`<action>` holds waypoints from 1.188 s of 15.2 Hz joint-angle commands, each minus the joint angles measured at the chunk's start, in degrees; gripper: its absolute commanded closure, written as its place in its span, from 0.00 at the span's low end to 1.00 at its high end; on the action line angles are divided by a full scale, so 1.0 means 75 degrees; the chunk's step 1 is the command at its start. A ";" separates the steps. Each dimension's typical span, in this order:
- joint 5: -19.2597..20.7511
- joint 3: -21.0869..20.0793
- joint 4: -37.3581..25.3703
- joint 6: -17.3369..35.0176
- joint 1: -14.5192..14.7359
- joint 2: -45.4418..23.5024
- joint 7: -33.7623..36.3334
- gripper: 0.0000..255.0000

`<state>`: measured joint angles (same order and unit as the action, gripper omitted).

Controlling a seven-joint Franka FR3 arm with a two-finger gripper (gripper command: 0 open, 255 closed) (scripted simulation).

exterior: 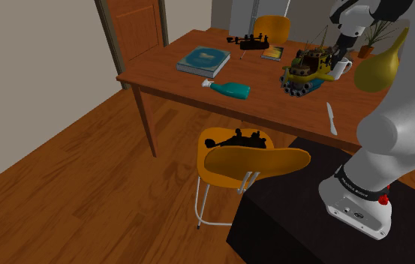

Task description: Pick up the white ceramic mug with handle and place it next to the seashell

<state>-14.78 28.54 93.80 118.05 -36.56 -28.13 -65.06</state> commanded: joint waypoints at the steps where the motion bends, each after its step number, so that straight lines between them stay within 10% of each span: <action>1: -0.0003 0.0000 0.0010 0.0017 -0.0001 0.0000 -0.0004 1.00; 5: -0.0003 0.0000 0.0010 0.0017 -0.0001 0.0000 -0.0004 1.00; 6: -0.0003 0.0000 0.0010 0.0017 -0.0001 0.0001 -0.0004 0.00; 18: 0.0206 0.0112 -0.0500 -0.0788 0.0034 0.0335 0.0131 0.00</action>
<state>-13.32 29.35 90.11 112.35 -36.37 -25.75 -64.14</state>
